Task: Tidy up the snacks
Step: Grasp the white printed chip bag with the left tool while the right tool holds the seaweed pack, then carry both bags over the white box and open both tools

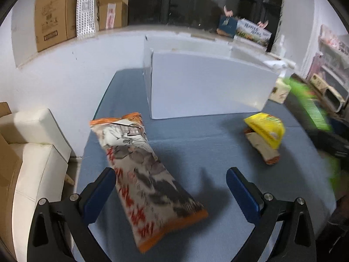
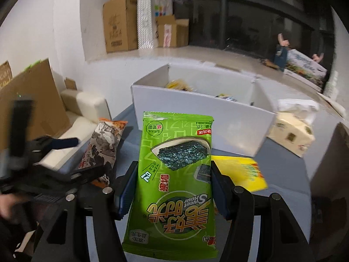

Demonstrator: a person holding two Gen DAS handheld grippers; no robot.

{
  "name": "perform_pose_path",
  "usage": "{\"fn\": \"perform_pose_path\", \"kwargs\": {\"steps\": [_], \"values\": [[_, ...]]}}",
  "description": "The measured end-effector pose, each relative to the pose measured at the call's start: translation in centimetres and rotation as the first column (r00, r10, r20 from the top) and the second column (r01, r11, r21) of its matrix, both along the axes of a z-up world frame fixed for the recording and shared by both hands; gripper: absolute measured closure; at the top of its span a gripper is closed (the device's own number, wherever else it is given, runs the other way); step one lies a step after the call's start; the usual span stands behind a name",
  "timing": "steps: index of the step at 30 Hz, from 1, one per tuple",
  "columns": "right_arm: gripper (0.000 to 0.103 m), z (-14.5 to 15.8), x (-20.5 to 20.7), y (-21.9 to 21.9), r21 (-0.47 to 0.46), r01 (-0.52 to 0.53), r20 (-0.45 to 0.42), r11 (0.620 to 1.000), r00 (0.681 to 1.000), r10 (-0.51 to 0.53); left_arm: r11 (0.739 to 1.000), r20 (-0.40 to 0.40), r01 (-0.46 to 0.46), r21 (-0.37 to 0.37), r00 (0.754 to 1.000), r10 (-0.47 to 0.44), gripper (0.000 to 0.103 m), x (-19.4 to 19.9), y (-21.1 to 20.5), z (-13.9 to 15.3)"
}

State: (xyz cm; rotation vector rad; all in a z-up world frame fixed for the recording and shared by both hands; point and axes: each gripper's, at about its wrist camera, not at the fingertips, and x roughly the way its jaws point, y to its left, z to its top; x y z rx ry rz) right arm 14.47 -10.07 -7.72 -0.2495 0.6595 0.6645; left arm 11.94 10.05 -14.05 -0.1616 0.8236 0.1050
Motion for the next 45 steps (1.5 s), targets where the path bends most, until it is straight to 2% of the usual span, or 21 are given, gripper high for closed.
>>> {"fn": "perform_pose_path", "kwargs": {"steps": [4,8,9,10,11,15,18,24,31,36,38,41,45], "values": [[0.037,0.7,-0.8,-3.4,0.045,0.034,0.001,0.998,0.999,-0.035,0.999,-0.058,-0.020,0.030,0.998,0.022,0.000,2.3,0.3,-1.7],[0.037,0.5,-1.1,-5.7,0.076,0.082,-0.007,0.994,0.997,-0.082,0.999,-0.084,-0.032,0.006,0.996,0.032,0.003,3.6,0.7,-2.7],[0.037,0.5,-1.2,-6.4,0.091,0.094,-0.017,0.991,0.996,-0.093,0.999,-0.083,-0.032,0.000,0.996,0.032,0.013,3.6,0.8,-2.7],[0.037,0.3,-1.2,-6.9,0.099,0.108,-0.024,0.989,0.994,-0.106,0.999,-0.079,-0.033,0.006,0.996,0.033,0.032,3.7,0.8,-2.6],[0.037,0.2,-1.2,-7.3,0.105,0.120,-0.031,0.987,0.993,-0.117,0.999,-0.082,-0.030,0.014,0.996,0.031,0.043,3.7,0.7,-2.4],[0.037,-0.3,-1.3,-8.5,0.123,0.141,-0.052,0.982,0.989,-0.135,1.000,-0.074,0.025,0.003,0.997,-0.025,0.057,3.4,0.1,-1.9],[0.037,-0.4,-1.5,-9.0,0.134,0.150,-0.058,0.980,0.988,-0.144,0.996,-0.039,0.074,-0.043,0.996,-0.075,0.064,2.0,-0.9,-1.1],[0.037,0.2,-1.8,-9.4,0.147,0.156,-0.050,0.977,0.987,-0.150,0.977,0.097,0.209,-0.049,0.974,-0.204,0.069,-1.3,-4.1,3.2],[0.037,1.3,-1.7,-9.7,0.175,0.164,-0.037,0.971,0.986,-0.160,0.962,0.255,0.272,-0.013,0.932,-0.259,0.069,-3.3,-6.0,10.0],[0.037,3.0,-0.9,-10.1,0.228,0.158,0.007,0.961,0.987,-0.163,0.963,0.334,0.271,0.010,0.907,-0.258,0.069,-2.1,-4.9,13.9],[0.037,3.9,-0.1,-9.6,0.217,0.145,0.034,0.965,0.987,-0.156,0.963,0.355,0.269,0.016,0.899,-0.257,0.069,-1.0,-4.5,15.1],[0.037,5.3,1.7,-8.9,0.222,0.126,0.053,0.967,0.989,-0.141,0.960,0.377,0.279,-0.003,0.890,-0.258,0.069,0.9,-3.5,16.2],[0.037,7.1,5.3,-8.1,0.261,0.128,0.036,0.957,0.989,-0.142,0.959,0.392,0.283,0.027,0.879,-0.271,0.070,3.1,-3.5,17.4]]}}
